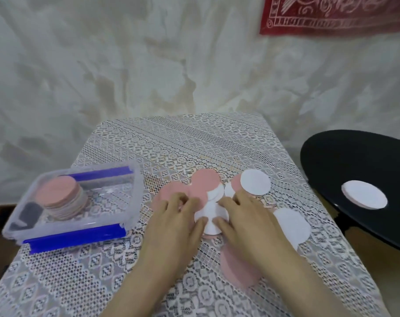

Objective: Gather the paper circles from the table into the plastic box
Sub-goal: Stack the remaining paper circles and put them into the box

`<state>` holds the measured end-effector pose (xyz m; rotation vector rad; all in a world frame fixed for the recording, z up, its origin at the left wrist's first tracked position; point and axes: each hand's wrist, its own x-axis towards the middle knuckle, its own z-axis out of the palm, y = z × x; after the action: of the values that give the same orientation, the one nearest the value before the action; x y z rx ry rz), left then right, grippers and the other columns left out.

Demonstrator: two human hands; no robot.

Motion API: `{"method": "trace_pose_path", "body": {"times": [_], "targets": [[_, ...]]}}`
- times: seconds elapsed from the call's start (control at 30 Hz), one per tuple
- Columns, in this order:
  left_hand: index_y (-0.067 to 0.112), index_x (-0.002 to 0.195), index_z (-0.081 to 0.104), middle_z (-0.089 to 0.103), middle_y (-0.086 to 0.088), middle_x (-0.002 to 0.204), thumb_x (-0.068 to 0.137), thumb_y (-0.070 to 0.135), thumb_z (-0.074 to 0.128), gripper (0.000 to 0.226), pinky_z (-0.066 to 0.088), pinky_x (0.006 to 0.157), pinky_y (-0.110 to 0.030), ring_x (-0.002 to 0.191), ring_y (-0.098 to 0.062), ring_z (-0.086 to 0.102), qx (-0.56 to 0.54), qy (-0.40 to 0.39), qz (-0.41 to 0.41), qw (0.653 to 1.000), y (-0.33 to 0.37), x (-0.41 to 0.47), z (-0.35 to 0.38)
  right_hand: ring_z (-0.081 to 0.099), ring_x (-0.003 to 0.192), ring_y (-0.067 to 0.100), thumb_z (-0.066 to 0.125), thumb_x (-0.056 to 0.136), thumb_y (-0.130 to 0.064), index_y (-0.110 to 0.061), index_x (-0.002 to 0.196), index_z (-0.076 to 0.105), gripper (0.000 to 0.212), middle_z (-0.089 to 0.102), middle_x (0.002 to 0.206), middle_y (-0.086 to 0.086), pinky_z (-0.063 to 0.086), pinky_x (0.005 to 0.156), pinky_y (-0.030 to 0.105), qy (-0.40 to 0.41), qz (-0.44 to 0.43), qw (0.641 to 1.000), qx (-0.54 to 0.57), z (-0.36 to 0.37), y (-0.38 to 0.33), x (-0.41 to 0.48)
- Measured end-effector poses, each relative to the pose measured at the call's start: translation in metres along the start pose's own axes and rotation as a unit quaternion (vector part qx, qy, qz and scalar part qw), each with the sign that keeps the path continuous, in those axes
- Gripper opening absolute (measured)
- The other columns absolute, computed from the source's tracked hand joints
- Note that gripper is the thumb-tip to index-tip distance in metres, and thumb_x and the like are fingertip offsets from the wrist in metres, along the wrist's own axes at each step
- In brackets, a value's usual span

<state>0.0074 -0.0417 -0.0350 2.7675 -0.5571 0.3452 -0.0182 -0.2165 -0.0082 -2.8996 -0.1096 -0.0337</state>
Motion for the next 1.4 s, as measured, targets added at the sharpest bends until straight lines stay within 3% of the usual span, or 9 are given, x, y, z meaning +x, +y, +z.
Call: {"method": "trace_pose_path", "body": {"times": [0.2,0.5,0.73,0.83,0.93,1.03,1.17,1.3,1.4], "targets": [[0.028,0.125,0.061,0.056,0.005,0.116,0.092,0.051,0.053,0.041,0.054,0.074,-0.035,0.101,-0.02,0.053,0.007,0.0,0.0,1.0,-0.001,0.001,0.0,0.053,0.094,0.021,0.053,0.096,-0.047,-0.026,0.112,0.052,0.026,0.042,0.106,-0.005,0.037,0.071,0.035,-0.021,-0.007,0.998,0.052,-0.005,0.003,0.013],[0.026,0.122,0.065,0.057,0.009,0.118,0.094,0.048,0.051,0.038,0.054,0.075,-0.037,0.106,-0.018,0.052,-0.012,0.017,-0.008,1.0,0.002,-0.016,-0.005,0.058,0.089,0.024,0.065,0.091,-0.037,-0.029,0.098,0.044,0.023,0.058,0.096,-0.006,0.047,0.076,0.042,-0.01,0.024,0.989,0.146,-0.007,-0.004,-0.005],[0.028,0.132,0.063,0.059,0.009,0.128,0.097,0.047,0.049,0.043,0.052,0.088,-0.038,0.116,-0.019,0.052,-0.033,0.003,0.024,0.999,0.002,-0.033,-0.013,0.062,0.092,0.029,0.059,0.099,-0.031,-0.022,0.098,0.063,0.01,0.069,0.093,0.002,0.048,0.078,0.038,0.063,0.127,0.972,0.185,-0.012,0.011,-0.02],[0.03,0.136,0.059,0.058,0.013,0.132,0.099,0.051,0.046,0.045,0.048,0.094,-0.035,0.119,-0.014,0.051,-0.072,-0.015,0.019,0.997,0.002,-0.036,-0.018,0.062,0.081,0.028,0.058,0.099,-0.026,-0.016,0.086,0.063,0.017,0.067,0.08,0.002,0.049,0.072,0.039,0.09,0.104,0.962,0.236,-0.018,0.017,-0.022],[0.033,0.133,0.06,0.065,0.015,0.12,0.098,0.05,0.051,0.04,0.046,0.079,-0.025,0.097,0.004,0.055,-0.155,-0.014,0.002,0.988,0.004,-0.037,-0.024,0.055,0.059,0.011,0.058,0.1,-0.021,-0.02,0.081,0.062,0.02,0.061,0.064,-0.006,0.043,0.06,0.031,0.037,0.046,0.942,0.33,-0.017,0.005,-0.025],[0.038,0.115,0.064,0.068,0.016,0.091,0.096,0.042,0.06,0.02,0.04,0.058,-0.017,0.072,0.004,0.058,-0.264,-0.013,-0.04,0.964,0.002,-0.041,-0.03,0.055,0.051,0.005,0.053,0.103,-0.02,-0.018,0.089,0.064,0.018,0.061,0.063,-0.003,0.047,0.058,0.032,-0.028,-0.003,0.941,0.336,-0.009,-0.011,-0.025],[0.035,0.102,0.065,0.07,0.012,0.086,0.094,0.039,0.062,0.009,0.049,0.063,-0.025,0.073,-0.002,0.061,-0.314,-0.008,-0.077,0.946,-0.011,-0.041,-0.032,0.059,0.051,0.013,0.049,0.105,-0.015,-0.029,0.08,0.061,0.031,0.062,0.061,-0.001,0.05,0.054,0.034,-0.075,-0.03,0.926,0.369,-0.008,-0.022,-0.017],[0.028,0.095,0.061,0.069,0.005,0.089,0.097,0.038,0.059,0.01,0.054,0.073,-0.043,0.081,-0.013,0.064,-0.308,-0.021,-0.102,0.946,-0.021,-0.038,-0.03,0.065,0.06,0.009,0.052,0.101,-0.014,-0.026,0.1,0.071,0.023,0.067,0.065,-0.005,0.053,0.06,0.027,-0.072,-0.027,0.918,0.389,-0.001,-0.022,-0.001],[0.026,0.1,0.059,0.068,0.005,0.09,0.099,0.035,0.056,0.01,0.052,0.077,-0.047,0.084,-0.013,0.063,-0.289,-0.023,-0.106,0.951,-0.027,-0.035,-0.028,0.069,0.077,0.01,0.057,0.097,-0.029,-0.032,0.102,0.072,0.017,0.071,0.078,-0.011,0.055,0.071,0.03,-0.008,-0.007,0.954,0.3,0.007,-0.019,0.015]]}}
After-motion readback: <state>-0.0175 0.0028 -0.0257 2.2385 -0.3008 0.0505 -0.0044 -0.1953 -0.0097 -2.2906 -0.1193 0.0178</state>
